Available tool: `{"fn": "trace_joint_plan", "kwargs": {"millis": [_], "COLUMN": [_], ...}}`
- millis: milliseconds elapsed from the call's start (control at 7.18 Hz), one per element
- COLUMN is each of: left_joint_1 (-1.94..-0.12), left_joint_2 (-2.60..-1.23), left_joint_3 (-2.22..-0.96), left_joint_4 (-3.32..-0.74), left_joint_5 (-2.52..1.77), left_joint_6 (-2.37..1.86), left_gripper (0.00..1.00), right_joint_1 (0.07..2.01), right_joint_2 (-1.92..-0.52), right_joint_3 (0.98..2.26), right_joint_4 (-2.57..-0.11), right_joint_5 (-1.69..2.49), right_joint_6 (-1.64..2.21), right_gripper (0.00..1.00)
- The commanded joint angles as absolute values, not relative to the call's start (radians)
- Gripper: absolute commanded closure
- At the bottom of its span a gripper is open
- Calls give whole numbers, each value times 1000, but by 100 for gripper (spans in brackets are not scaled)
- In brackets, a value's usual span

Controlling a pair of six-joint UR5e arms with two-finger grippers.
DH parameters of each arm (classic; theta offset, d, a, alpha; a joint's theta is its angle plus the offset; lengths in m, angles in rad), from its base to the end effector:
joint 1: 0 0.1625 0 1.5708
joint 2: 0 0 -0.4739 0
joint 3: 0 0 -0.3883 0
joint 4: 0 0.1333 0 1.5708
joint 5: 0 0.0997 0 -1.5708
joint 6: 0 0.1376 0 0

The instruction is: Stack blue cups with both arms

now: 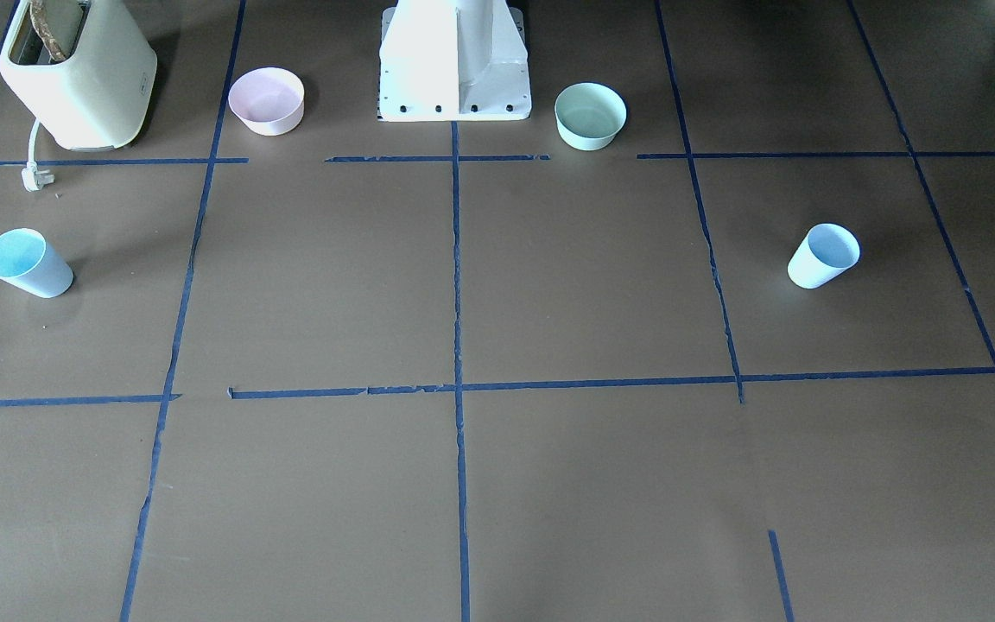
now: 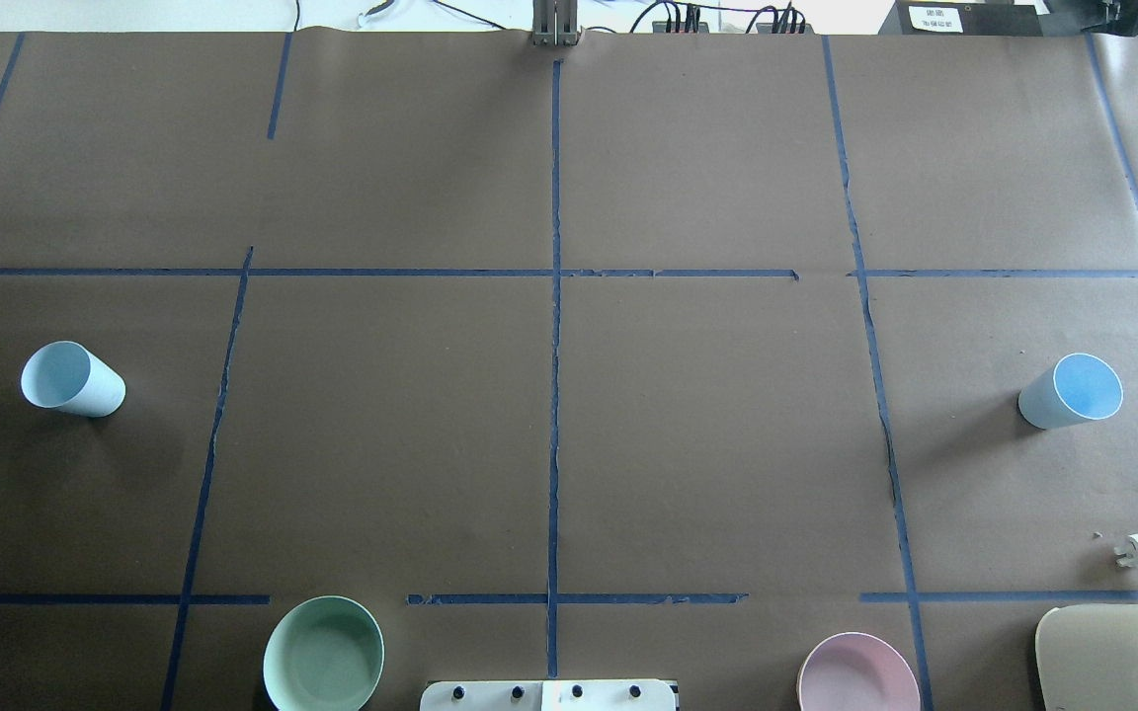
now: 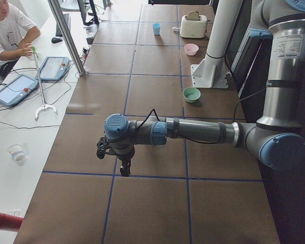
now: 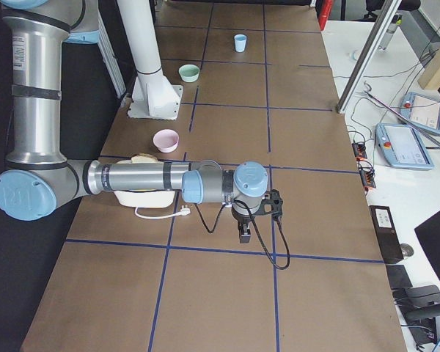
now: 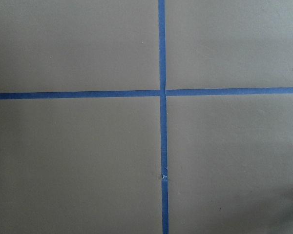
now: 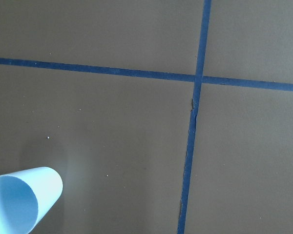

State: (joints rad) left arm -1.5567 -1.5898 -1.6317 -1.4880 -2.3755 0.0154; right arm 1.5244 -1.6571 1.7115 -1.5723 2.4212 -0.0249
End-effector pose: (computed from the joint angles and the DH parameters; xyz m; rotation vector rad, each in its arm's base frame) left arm -0.0272 -0.4959 0.7010 -0.0022 0.8047 0.0267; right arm 0.0089 -0.4521 0.6989 0.0405 -0.8510 -0.0894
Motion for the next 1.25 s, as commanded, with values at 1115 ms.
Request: {"fn": "trace_joint_plan", "kwargs": {"millis": [1115], "left_joint_1": [-1539], "left_joint_2": [-1509], "left_joint_3": [-1671], "left_joint_4": [-1614], "left_joint_5": [-2382], "left_joint_6": [12], "left_gripper": [0], "right_joint_1": [1526], "right_joint_2": [-1657], "right_joint_3": [1698], "right_joint_4": [-1572], "right_joint_5": [2422], "right_joint_6": [-26], "right_gripper": [0]}}
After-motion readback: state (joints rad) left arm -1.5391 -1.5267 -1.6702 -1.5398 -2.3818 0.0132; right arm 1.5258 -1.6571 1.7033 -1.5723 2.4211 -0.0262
